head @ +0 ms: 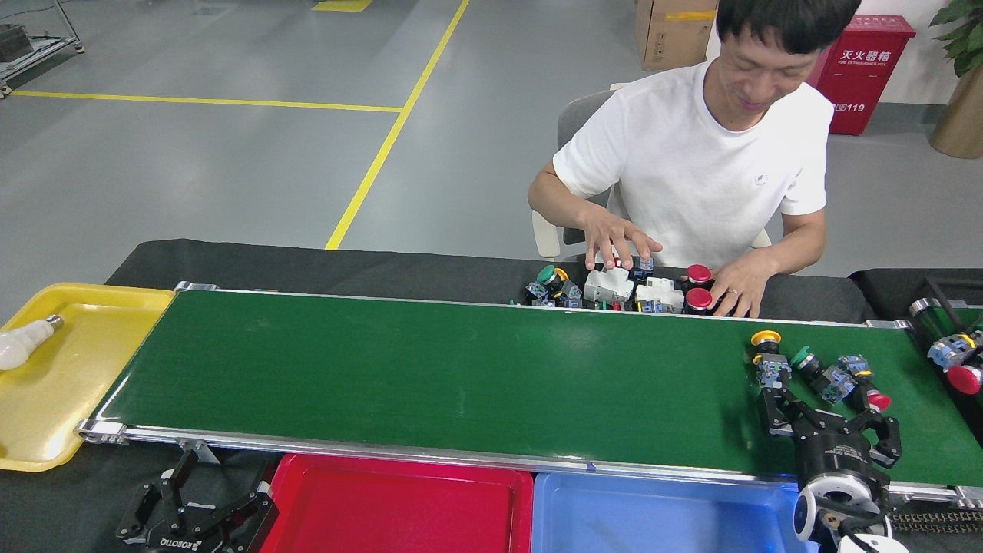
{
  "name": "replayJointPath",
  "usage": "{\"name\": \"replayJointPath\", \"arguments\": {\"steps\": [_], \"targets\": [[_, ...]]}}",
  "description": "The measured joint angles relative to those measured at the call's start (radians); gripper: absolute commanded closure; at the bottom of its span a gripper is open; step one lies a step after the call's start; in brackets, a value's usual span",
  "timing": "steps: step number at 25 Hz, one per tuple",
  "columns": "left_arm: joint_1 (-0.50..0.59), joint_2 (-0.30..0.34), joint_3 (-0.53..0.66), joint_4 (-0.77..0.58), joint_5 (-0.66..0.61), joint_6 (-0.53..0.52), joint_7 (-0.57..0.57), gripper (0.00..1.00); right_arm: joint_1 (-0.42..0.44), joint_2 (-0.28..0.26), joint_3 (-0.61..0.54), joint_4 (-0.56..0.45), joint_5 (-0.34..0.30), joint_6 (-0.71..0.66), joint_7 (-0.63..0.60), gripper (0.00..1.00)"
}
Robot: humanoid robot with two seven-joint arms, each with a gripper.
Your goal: Pick switch part from conveyor to tray
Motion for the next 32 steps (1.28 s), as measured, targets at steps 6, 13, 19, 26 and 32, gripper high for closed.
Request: {"name": "replayJointPath", "arguments": {"steps": [6, 13, 19, 26, 32], "targets": [[0.0, 0.001, 0.0, 0.007, 0.0, 0.0, 0.0, 0.0, 0.035, 0.0, 0.0, -0.016, -0.003, 0.001, 0.0, 0.01], [-0.019, 0.003, 0.0, 0.026, 0.0, 0.0, 0.0, 0.0, -0.128, 0.0, 0.001, 0.181, -0.005, 0.006, 0.003, 0.01], [-0.062, 0.003, -0.034, 0.053, -0.002, 0.0, 0.0, 0.0, -0.185, 0.0, 0.021, 0.271, -0.002, 0.009, -0.001, 0.17], [-0.066, 0.003, -0.04, 0.064, -0.003, -0.001, 0.0, 0.0, -0.192, -0.056, 0.072, 0.309, -0.09, -0.152, -0.006, 0.91], [-0.066, 0.003, -0.041, 0.064, -0.003, -0.001, 0.0, 0.0, -0.162, -0.08, 0.07, 0.166, -0.147, -0.234, 0.027, 0.9]]}}
